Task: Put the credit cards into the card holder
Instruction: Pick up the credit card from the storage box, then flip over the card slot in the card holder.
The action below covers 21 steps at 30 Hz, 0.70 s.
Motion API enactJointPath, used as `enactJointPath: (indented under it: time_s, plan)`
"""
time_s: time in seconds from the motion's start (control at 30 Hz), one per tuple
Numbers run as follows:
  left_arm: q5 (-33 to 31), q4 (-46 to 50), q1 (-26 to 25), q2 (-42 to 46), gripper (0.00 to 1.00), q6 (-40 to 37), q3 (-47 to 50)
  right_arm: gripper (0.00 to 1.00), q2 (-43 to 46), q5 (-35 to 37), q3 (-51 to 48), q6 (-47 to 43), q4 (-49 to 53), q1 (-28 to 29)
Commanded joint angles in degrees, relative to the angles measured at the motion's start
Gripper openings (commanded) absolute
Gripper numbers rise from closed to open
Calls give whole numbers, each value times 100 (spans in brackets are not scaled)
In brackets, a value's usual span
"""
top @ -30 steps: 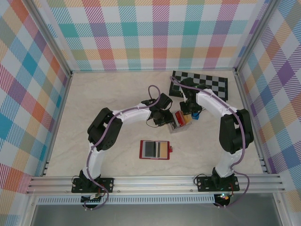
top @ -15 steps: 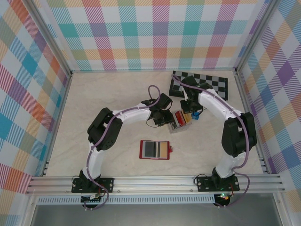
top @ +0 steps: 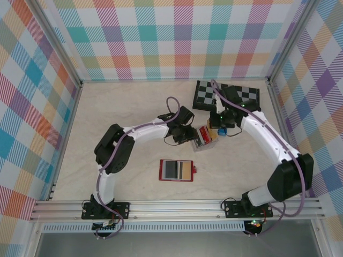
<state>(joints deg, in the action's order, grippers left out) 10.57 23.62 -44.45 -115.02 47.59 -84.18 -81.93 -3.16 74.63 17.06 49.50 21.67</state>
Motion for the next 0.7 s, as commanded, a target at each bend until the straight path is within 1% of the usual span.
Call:
enactJointPath:
  time_s: [0.0,0.03,0.1,0.17,0.27,0.33,0.4,0.47,0.53,0.67]
  plan:
    - [-444,179,50,901,46,-178,323,0,523,-786,-629,853,-365,-2]
    - [-606,263,64,1158,47,-209,497,0,671,-884,-852,1048,-487,35]
    - [-1003,408,90,1642,50,-239,1042,0,965,-1085,-1342,1487,-783,287]
    - [-1096,430,150,2110,54,-164,1646,0,1128,-1086,-1732,1885,-1054,681]
    - [-889,312,226,2644,55,-45,2528,0,1129,-935,-2207,2463,-1520,1412]
    - [-706,164,227,2879,56,73,3001,0,993,-802,-2417,2762,-1720,1797]
    - [-525,-45,231,3047,56,234,3455,0,811,-524,-2537,2901,-1766,2124]
    - [-434,-161,234,3141,56,298,3721,0,694,-281,-2603,2963,-1627,2273]
    - [-393,-138,226,3179,56,284,3853,0,637,-151,-2733,2978,-1596,2289]
    - [-275,-106,226,3145,53,171,3967,0,530,-106,-2876,2952,-1647,2289]
